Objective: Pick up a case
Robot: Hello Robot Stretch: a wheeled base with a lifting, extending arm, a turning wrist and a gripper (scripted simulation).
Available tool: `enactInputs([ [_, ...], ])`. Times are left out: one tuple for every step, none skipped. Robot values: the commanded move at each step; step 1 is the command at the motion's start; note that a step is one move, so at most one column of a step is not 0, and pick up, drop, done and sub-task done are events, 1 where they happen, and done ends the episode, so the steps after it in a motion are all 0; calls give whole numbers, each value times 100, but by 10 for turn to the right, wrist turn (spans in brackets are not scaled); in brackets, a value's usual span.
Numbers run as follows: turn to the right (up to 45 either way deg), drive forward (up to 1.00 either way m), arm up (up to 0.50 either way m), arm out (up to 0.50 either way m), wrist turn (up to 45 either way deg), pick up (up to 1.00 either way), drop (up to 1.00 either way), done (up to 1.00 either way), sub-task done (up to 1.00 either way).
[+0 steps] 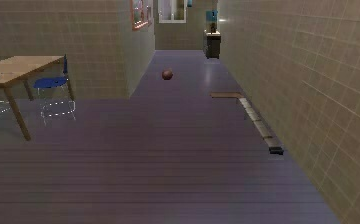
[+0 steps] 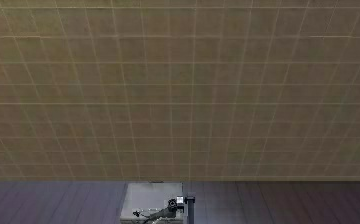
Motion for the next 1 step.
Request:
enactInputs([
  [0, 0, 0, 0, 450, 0, 0, 0, 0],
])
